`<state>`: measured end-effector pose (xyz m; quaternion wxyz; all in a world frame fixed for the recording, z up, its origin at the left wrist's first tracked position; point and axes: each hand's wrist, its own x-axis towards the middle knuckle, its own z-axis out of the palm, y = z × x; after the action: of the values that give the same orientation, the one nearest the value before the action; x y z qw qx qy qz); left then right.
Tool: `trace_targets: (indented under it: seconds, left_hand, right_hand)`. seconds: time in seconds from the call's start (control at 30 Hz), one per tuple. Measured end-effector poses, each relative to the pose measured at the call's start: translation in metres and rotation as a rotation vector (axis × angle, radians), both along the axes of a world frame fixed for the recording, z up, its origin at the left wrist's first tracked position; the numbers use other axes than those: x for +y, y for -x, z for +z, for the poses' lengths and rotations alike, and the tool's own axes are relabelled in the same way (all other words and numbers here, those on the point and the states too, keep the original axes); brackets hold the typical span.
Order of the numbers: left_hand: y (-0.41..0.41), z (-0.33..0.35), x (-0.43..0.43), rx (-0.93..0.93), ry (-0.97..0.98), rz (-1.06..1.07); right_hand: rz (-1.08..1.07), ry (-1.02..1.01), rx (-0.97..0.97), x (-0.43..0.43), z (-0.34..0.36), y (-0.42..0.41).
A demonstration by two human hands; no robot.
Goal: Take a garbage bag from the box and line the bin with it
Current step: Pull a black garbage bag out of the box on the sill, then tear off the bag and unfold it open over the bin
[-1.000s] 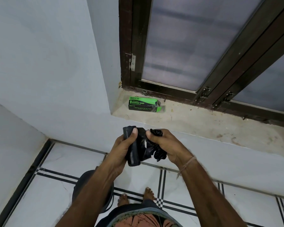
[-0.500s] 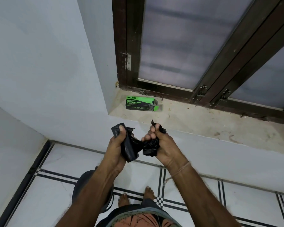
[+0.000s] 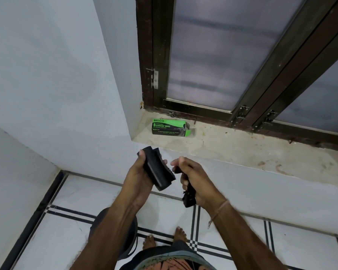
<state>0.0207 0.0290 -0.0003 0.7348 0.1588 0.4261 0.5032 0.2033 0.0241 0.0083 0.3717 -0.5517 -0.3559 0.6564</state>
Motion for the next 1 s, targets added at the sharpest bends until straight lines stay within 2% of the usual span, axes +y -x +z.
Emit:
trace_targets:
  seconds: [0.13,0.27,0.37,0.47,0.57,0.63,0.7,0.77,0.8,0.9,1.0]
  left_hand:
    - [-0.011,0.009,0.005,0.096,-0.058,0.013]
    - [-0.022,0.012,0.012,0.113,-0.108,0.063]
    - [-0.033,0.016,0.023,0.102,-0.097,0.152]
    - [-0.044,0.018,0.04,0.191,-0.09,0.135]
    - [-0.059,0.014,0.059,0.422,-0.107,0.055]
    - [-0.068,0.007,0.078,0.657,-0.116,0.061]
    - [-0.07,-0.003,0.102,1.1,-0.247,0.023]
    - [-0.069,-0.015,0.129,1.533,-0.402,-0.142]
    - [-0.071,-0.02,0.142,1.671,-0.423,-0.258]
    - [-0.074,-0.034,0.168,1.839,-0.375,-0.533]
    - [-0.074,-0.038,0.176,1.82,-0.392,-0.464]
  right_hand:
    - [0.208,-0.028,0.02,-0.004,0.005,0.007]
    - [0.073,-0.078,0.094,0.0,-0.001,0.008]
    - [0.06,-0.118,0.125,0.005,-0.004,0.002]
    - [-0.031,-0.122,0.19,0.023,-0.009,-0.009]
    - [-0.15,-0.103,0.214,0.044,-0.014,-0.033]
    - [-0.209,-0.105,0.195,0.06,-0.018,-0.058]
    - [-0.275,-0.106,0.166,0.074,-0.02,-0.084]
    - [-0.331,-0.11,0.132,0.089,-0.022,-0.103]
    - [-0.353,-0.112,0.122,0.097,-0.024,-0.11]
    - [-0.388,-0.125,0.099,0.118,-0.031,-0.119]
    - [-0.399,-0.126,0.075,0.133,-0.039,-0.123]
